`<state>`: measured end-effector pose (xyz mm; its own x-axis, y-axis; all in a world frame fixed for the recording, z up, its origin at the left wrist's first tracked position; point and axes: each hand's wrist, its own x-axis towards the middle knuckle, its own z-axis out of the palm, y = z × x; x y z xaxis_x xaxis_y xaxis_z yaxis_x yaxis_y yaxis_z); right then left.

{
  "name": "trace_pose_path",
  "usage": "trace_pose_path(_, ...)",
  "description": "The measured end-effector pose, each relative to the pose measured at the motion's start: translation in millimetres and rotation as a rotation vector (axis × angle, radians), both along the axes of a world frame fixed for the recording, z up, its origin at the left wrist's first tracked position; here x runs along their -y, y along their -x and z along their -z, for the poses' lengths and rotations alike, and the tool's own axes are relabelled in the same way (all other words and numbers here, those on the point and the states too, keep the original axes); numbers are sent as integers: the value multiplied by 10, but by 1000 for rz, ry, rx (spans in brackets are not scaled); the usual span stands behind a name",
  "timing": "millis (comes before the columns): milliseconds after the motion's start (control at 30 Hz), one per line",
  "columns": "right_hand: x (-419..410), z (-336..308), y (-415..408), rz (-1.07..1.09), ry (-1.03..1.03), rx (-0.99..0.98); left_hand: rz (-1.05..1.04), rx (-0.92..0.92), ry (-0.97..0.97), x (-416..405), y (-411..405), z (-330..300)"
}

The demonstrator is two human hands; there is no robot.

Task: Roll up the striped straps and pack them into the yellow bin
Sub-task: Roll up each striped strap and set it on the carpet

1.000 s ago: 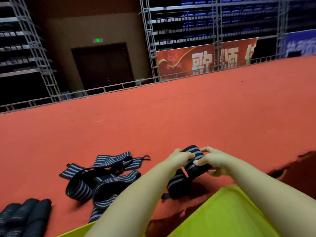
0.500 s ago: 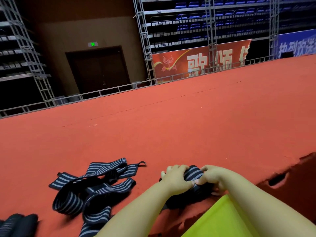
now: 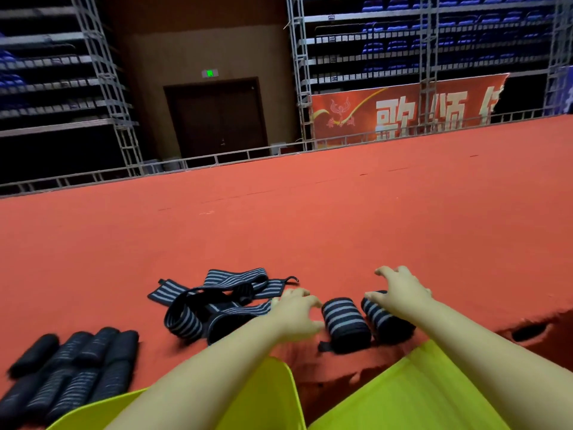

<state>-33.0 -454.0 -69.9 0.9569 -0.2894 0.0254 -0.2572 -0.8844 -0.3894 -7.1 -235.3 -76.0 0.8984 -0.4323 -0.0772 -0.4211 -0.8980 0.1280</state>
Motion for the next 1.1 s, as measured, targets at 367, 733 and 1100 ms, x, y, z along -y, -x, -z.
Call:
trace_pose_path(367, -1453, -80, 39, -419, -224, 9, -636, -85, 269, -1666, -42, 72)
trace_pose_path(733, -1834, 159, -84, -159, -1039, -175, -675, 37, 803, -1783, -122, -6)
trace_pose_path(1100, -2148, -140, 37, -261, -1418, -187, -417, -31, 1138, -1539, 222, -539)
